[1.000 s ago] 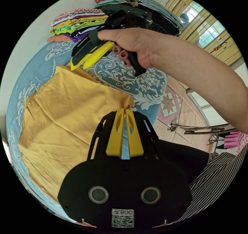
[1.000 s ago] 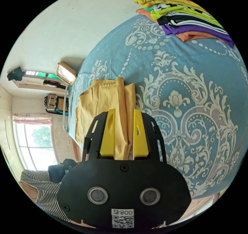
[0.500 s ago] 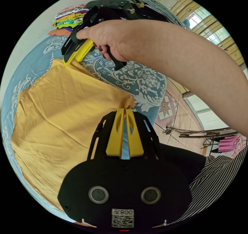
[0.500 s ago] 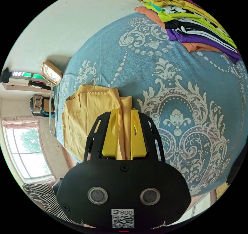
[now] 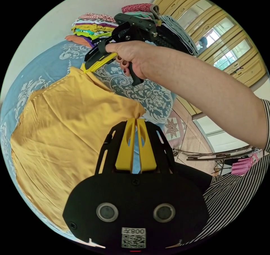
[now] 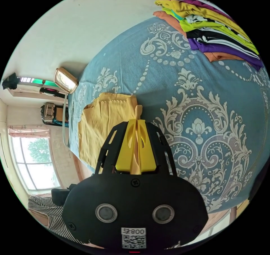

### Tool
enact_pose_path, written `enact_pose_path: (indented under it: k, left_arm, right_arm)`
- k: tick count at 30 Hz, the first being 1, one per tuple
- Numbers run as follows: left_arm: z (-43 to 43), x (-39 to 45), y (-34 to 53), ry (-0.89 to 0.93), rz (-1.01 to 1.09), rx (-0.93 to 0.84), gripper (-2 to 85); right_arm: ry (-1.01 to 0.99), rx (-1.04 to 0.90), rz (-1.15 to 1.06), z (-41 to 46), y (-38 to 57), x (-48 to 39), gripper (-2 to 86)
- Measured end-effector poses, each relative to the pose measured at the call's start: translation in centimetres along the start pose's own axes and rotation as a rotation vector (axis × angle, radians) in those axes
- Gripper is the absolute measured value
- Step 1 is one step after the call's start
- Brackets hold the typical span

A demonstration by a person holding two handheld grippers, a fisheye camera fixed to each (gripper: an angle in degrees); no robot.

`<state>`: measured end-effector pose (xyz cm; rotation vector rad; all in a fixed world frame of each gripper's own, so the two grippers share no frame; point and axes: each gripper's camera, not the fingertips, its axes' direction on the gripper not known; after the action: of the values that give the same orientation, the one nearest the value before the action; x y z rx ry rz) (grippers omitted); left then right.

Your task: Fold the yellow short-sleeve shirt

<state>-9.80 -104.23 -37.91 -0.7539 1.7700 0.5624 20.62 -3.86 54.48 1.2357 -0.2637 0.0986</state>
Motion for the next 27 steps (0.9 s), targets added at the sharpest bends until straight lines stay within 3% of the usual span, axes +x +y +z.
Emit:
enact_pose_path:
  k: [15,27]
  left_arm:
    - [-8.3,-8.6,19.8,0.019,-0.096,0.217,0.9]
    - [-15.6,-21.9,50.6,0.038,-0.523,0.503,0.8]
  right_arm:
    - [-0.218,0.109,-0.095,-3.4,-2.1,-14.3,0.1]
    - [-0.390,0.090,-0.331,2.6,-4.9,-37.8,0.0]
